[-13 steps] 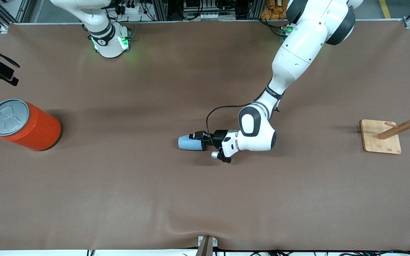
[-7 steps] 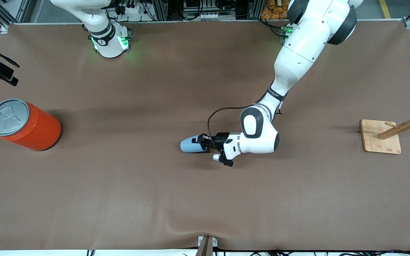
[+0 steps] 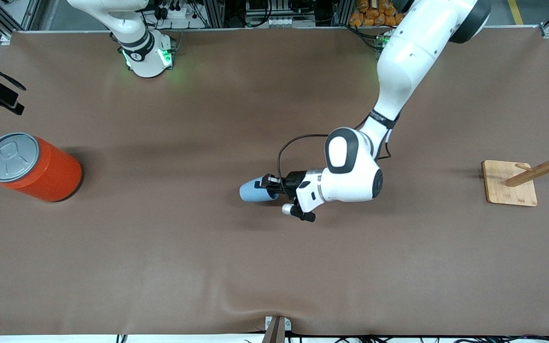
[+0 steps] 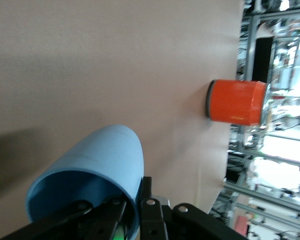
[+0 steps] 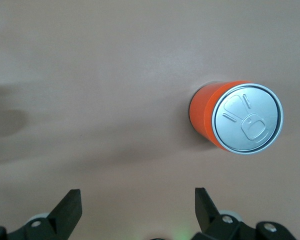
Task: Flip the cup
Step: 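Lift the blue cup with the left gripper toward the wooden stand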
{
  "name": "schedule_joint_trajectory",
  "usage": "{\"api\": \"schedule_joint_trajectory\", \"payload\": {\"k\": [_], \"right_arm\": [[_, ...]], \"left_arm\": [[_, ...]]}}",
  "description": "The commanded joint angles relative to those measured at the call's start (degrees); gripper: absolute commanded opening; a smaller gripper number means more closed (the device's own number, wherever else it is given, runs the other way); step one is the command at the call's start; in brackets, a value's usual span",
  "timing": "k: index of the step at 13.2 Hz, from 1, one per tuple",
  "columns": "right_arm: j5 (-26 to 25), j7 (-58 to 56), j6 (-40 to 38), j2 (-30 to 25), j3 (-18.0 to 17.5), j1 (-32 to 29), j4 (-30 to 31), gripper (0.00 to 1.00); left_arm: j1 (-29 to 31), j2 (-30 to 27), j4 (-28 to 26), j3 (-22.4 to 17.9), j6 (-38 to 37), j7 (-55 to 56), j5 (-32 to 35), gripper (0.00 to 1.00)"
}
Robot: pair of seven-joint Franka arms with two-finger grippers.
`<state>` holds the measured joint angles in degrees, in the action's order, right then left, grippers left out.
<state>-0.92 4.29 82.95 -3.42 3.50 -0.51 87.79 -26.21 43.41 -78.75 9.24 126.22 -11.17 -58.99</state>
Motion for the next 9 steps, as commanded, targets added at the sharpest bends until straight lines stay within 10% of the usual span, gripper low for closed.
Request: {"api": "schedule_joint_trajectory", "payload": {"k": [1,9], "right_arm": [[0.75,0.02,-0.16,-1.77,-0.16,-0.64,0.89,1.00],[0.75,0.02,-0.16,-2.91,-0.24,-0.64,1.25,1.00]], "left_arm": [[2.38,-8.05,-4.39,-0.19,-3.34,7.97,10.60,0.00],[14.41,-23.27,-21.25,-0.54,-7.22,13.79,49.97,0.00]]}}
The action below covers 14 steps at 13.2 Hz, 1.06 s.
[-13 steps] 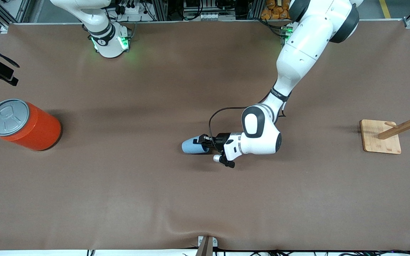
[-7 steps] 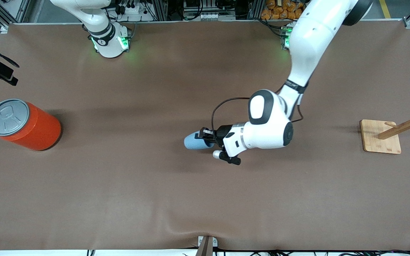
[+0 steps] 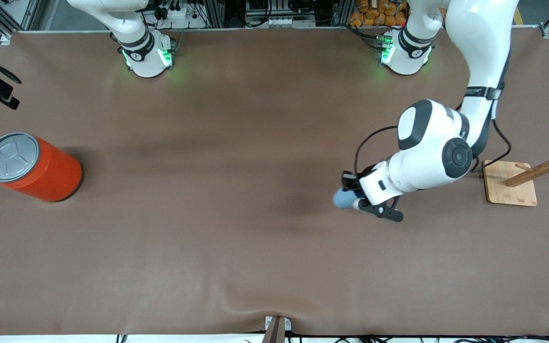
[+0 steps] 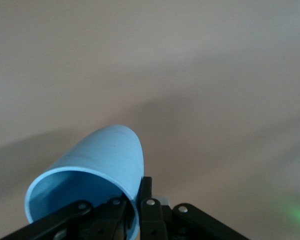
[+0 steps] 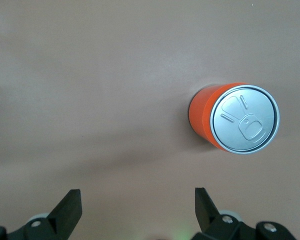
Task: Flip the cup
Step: 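Lift the blue cup with the left gripper toward the wooden stand, then stand the blue cup on end and open the left gripper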
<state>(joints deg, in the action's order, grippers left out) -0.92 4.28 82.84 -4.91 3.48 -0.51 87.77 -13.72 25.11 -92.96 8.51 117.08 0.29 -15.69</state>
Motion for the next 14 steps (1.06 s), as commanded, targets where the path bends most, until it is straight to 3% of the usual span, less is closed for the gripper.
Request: {"api": "schedule_joint_trajectory", "payload": {"k": [1,3,6,12,14], "right_arm": [[0.75,0.02,0.04,-1.25,-0.23,-0.89,1.35,1.00],[0.75,-0.15,-0.13,-1.51,-0.14,-1.86,1.26,1.00],[0.83,-3.32,-0.22,-1.51,0.47,-2.39,1.08,1.00],[0.83,-2.35,-2.07,-0.89,-0.05,-1.69,2.23,1.00],[0.92,-2.70,-1.71,-0.81,-0.05,-1.42,1.96,1.00]], "left_arm": [[2.81,-6.72,-9.93,0.19,2.27,3.65,11.52,0.00],[7.36,-8.84,-15.47,0.53,5.25,3.75,17.78,0.00],[11.51,-9.29,-25.85,0.63,17.36,2.08,21.48,0.00],[14.16,-6.13,-26.66,0.36,19.50,2.26,24.48,0.01],[14.16,-5.60,-26.58,0.36,18.11,2.26,24.48,0.09]]}}
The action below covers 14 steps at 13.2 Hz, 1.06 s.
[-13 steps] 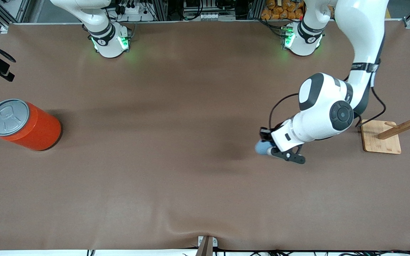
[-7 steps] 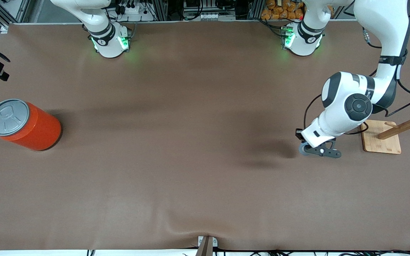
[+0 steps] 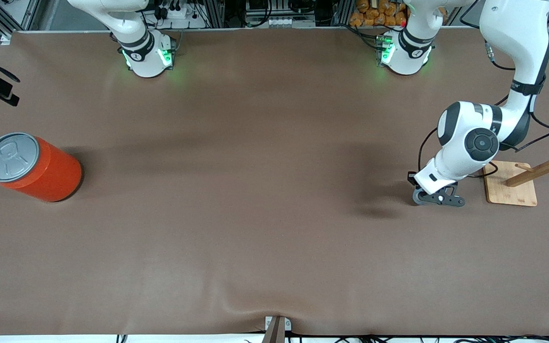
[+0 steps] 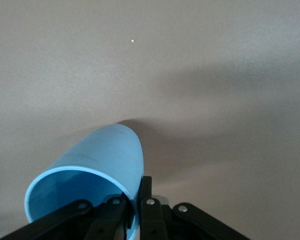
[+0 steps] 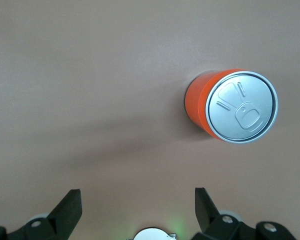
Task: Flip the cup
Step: 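Stand the blue cup on end and open the left gripper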
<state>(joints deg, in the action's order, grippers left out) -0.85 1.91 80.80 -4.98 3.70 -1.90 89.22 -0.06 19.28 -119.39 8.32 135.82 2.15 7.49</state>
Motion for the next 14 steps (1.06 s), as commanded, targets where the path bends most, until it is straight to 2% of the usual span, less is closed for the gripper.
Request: {"api": "schedule_joint_trajectory", "payload": {"k": [1,2,3,4,7,11,14], "right_arm": [[0.76,0.02,0.06,-0.47,-0.27,0.31,0.78,1.00],[0.76,0.11,-0.38,-0.47,-0.27,0.84,1.04,1.00],[0.76,0.02,-0.38,-0.47,-0.18,0.49,1.57,1.00],[0.76,0.02,-0.12,0.32,-0.10,0.23,1.92,1.00],[0.76,0.29,0.24,1.38,-0.18,1.71,2.01,1.00],[0.85,1.86,0.32,2.00,-0.18,2.07,2.01,1.00],[2.50,2.04,-0.46,1.30,-0.10,1.72,2.01,1.00]], "left_arm": [[0.59,0.41,0.12,0.55,-1.69,0.23,1.30,0.14],[0.68,0.50,0.30,0.47,-1.78,0.23,1.30,0.27],[0.77,0.50,0.65,0.46,-1.79,0.31,1.30,0.55],[0.68,0.50,1.35,0.46,-1.87,0.31,1.30,1.00],[0.59,-0.38,4.41,0.46,-4.31,0.23,1.30,1.00],[-0.64,-0.21,18.45,1.17,-22.39,0.23,1.04,1.00],[-2.04,-0.21,27.08,1.17,-29.89,0.23,1.12,1.00]]}}
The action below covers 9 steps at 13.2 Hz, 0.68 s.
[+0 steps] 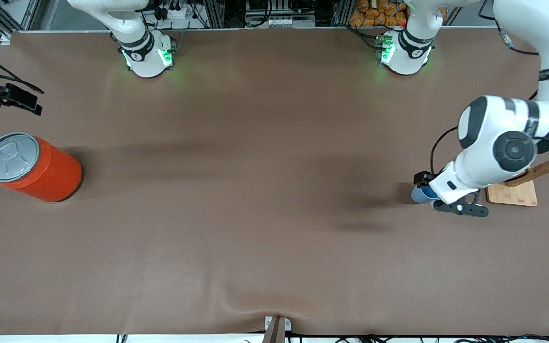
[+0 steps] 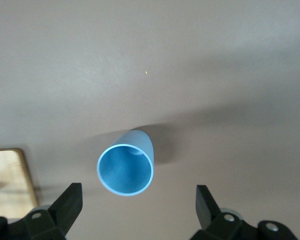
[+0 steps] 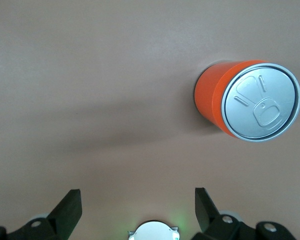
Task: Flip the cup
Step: 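Stand the blue cup on end and open the left gripper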
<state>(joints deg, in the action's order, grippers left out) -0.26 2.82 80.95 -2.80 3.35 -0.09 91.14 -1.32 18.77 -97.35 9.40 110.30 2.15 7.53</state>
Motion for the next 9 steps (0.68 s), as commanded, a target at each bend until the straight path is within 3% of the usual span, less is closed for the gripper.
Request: {"api": "schedule_joint_trajectory", "payload": {"k": [1,5,9], "right_arm": [[2.02,1.40,-1.92,-1.41,0.25,-0.08,0.09,1.00],[2.28,1.84,-1.77,-2.47,0.52,-0.35,0.09,1.00],[2.37,1.84,-1.23,-2.91,0.43,0.00,0.09,1.00]], "left_arm": [[-1.23,0.22,7.06,0.00,-5.61,0.23,1.08,1.00],[-0.53,-2.06,13.92,0.00,-10.36,0.05,1.34,1.00],[-0.36,-5.58,14.90,-0.26,-11.86,0.05,0.20,1.00]]}}
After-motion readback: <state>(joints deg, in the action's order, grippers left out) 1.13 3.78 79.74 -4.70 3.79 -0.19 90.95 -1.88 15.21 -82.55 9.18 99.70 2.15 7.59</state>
